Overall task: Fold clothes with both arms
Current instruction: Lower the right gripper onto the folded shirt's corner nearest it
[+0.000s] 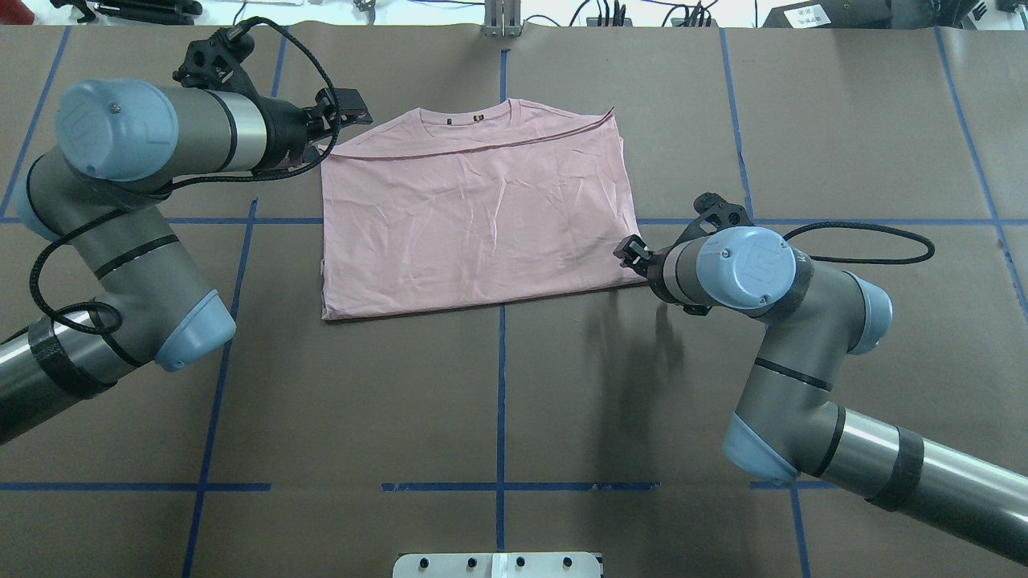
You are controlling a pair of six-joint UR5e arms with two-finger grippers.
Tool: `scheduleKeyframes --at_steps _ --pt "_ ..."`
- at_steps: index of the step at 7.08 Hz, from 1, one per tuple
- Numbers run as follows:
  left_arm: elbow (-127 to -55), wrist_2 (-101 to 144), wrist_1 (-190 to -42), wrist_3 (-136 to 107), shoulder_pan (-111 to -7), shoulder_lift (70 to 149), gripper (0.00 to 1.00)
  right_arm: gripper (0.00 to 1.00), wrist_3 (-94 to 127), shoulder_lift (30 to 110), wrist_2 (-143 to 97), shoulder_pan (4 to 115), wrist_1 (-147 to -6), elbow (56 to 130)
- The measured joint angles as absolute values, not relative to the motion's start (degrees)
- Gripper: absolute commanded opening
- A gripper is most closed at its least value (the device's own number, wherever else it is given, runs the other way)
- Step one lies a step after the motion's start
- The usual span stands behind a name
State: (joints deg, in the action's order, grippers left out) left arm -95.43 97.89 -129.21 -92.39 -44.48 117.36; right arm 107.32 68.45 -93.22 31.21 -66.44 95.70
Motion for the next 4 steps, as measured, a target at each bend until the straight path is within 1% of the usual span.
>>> scheduleKeyframes --at_steps 4 --pt "-97.02 97.76 -128.95 -92.61 -44.48 116.99 1.00 0.61 106.94 66.28 -92.21 32.28 -66.60 93.22"
